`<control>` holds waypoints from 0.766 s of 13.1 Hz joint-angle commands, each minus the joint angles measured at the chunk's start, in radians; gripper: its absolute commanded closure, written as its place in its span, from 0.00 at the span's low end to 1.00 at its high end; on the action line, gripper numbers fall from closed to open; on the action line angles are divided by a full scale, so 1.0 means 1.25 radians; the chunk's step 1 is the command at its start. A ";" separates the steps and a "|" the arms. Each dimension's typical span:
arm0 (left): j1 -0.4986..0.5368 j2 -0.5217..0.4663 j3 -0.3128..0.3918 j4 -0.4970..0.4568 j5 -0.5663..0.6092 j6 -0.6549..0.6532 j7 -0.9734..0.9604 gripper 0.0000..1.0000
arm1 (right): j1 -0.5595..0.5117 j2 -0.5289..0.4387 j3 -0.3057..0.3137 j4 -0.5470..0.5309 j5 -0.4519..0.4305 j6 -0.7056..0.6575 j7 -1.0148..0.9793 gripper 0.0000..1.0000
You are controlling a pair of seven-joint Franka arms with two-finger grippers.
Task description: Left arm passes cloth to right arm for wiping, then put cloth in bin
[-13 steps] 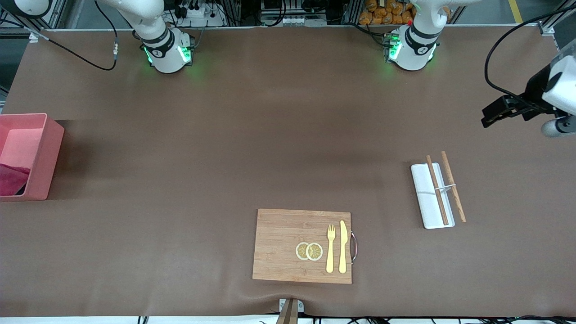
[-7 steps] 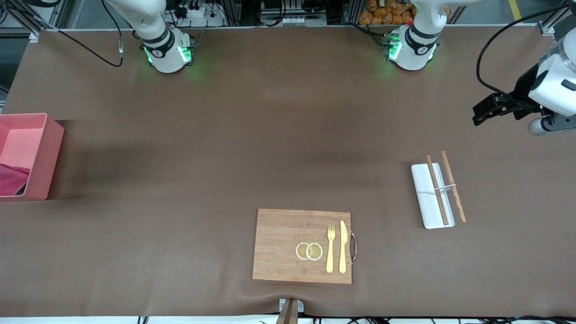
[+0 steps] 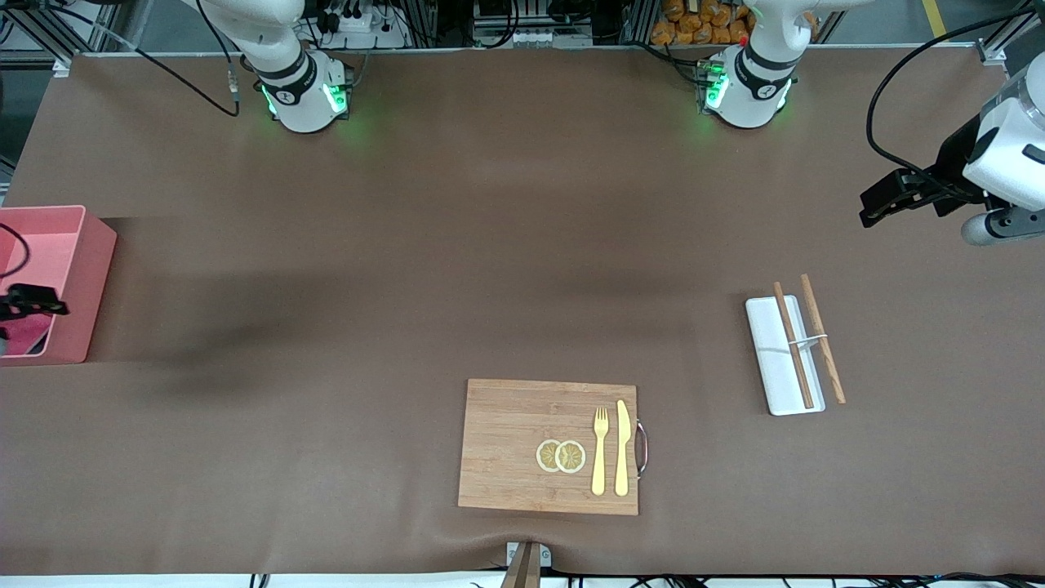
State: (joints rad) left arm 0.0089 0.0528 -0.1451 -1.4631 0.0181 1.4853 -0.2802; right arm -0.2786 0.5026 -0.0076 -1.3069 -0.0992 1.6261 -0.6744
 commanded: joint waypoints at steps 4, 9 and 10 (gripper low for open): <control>0.008 -0.025 -0.002 -0.011 0.009 -0.010 -0.010 0.00 | 0.127 -0.079 0.005 -0.023 0.065 -0.115 0.368 0.00; 0.025 -0.025 -0.003 -0.013 0.008 -0.010 -0.008 0.00 | 0.159 -0.202 0.005 -0.104 0.104 -0.165 0.517 0.00; 0.026 -0.025 -0.003 -0.013 0.008 -0.009 -0.008 0.00 | 0.152 -0.232 0.005 -0.115 0.111 -0.165 0.519 0.00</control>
State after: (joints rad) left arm 0.0259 0.0466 -0.1412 -1.4635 0.0181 1.4837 -0.2817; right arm -0.0799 0.3328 0.0047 -1.3491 0.0158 1.4067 -0.0554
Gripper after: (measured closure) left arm 0.000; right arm 0.000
